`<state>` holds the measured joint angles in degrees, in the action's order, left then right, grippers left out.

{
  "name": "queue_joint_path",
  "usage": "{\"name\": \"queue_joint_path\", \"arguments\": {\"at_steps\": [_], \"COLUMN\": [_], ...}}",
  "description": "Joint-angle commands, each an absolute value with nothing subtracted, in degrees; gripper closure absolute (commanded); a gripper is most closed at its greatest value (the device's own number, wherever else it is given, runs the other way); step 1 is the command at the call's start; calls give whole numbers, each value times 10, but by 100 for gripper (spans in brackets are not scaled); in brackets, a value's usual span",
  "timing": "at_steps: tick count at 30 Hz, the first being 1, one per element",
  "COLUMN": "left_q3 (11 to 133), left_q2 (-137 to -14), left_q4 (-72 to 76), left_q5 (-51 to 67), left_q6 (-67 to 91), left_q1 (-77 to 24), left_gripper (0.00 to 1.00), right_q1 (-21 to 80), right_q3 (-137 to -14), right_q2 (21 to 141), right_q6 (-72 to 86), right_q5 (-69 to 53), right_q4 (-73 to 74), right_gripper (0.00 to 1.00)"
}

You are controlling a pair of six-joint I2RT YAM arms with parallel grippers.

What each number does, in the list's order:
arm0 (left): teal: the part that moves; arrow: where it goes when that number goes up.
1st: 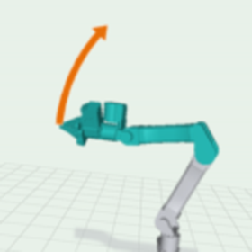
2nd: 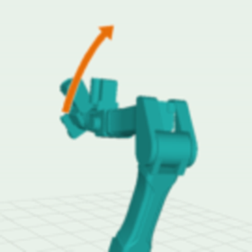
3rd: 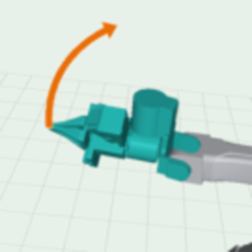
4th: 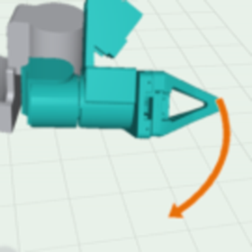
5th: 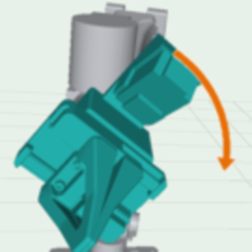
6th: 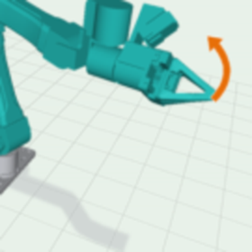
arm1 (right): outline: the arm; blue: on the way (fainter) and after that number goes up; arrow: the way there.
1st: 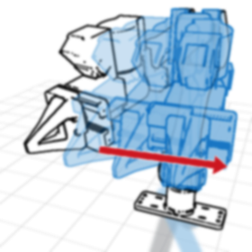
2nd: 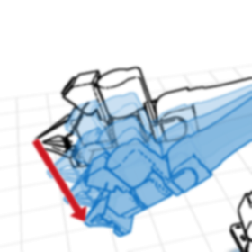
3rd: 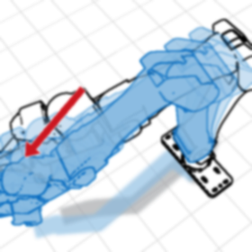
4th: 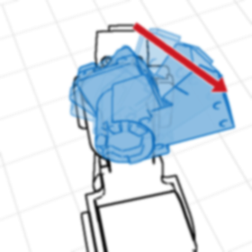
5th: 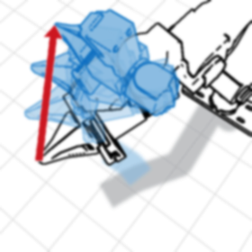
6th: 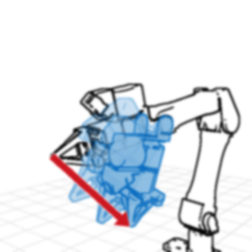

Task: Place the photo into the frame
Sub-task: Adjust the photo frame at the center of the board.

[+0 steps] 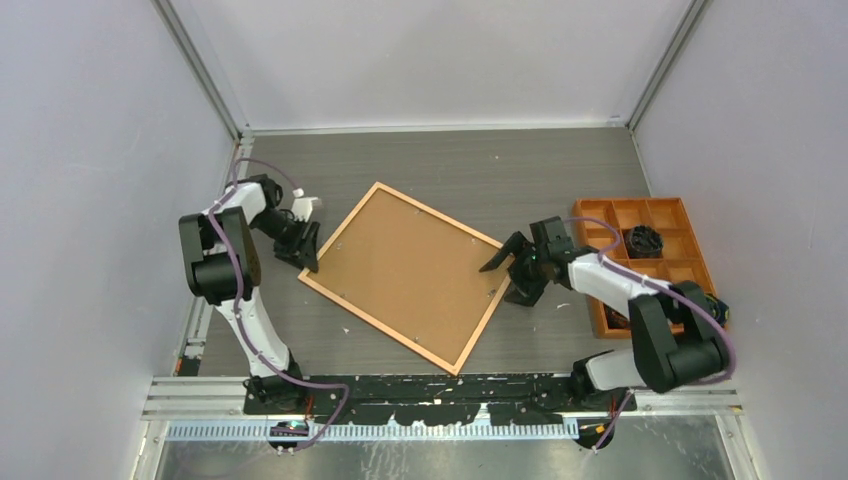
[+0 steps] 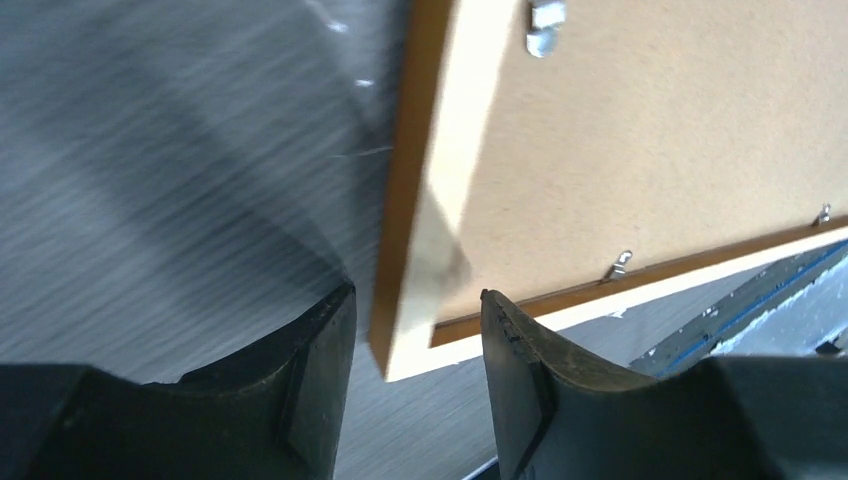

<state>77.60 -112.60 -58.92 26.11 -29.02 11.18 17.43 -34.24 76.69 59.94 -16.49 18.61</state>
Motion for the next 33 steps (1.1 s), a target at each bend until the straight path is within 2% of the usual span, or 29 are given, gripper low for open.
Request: {"name": "queue_joint_path", "arguments": {"at_steps": [1, 4, 11, 20, 23, 27, 33], "left_q3": [736, 711, 675, 682, 706, 766, 832], "left_q2": [-1092, -1076, -1047, -1059, -1057, -1099, -1169], "left_q4": [-581, -579, -604, -692, -677, -615, -620], "left_q5": [280, 293, 370, 448, 444, 411, 435], "left_q6": [-309, -309, -320, -382, -358, -267, -226], "left_q1": [80, 47, -27, -40, -18, 34, 39], "left_gripper": [50, 50, 50, 48, 50, 63, 66], "right_q1": [167, 148, 107, 107, 140, 223, 353], "right_q3": [-405, -465, -574, -658, -660, -670, -735], "right_q2": [859, 906, 932, 909, 892, 909, 1014], "right_q6": [595, 586, 530, 482, 481, 492, 524], "right_q5": [-171, -167, -102, -3, -8, -49, -102], "right_q4": [67, 67, 149, 244, 224, 164, 91], "right_gripper": [4, 5, 6, 6, 10, 16, 25]}}
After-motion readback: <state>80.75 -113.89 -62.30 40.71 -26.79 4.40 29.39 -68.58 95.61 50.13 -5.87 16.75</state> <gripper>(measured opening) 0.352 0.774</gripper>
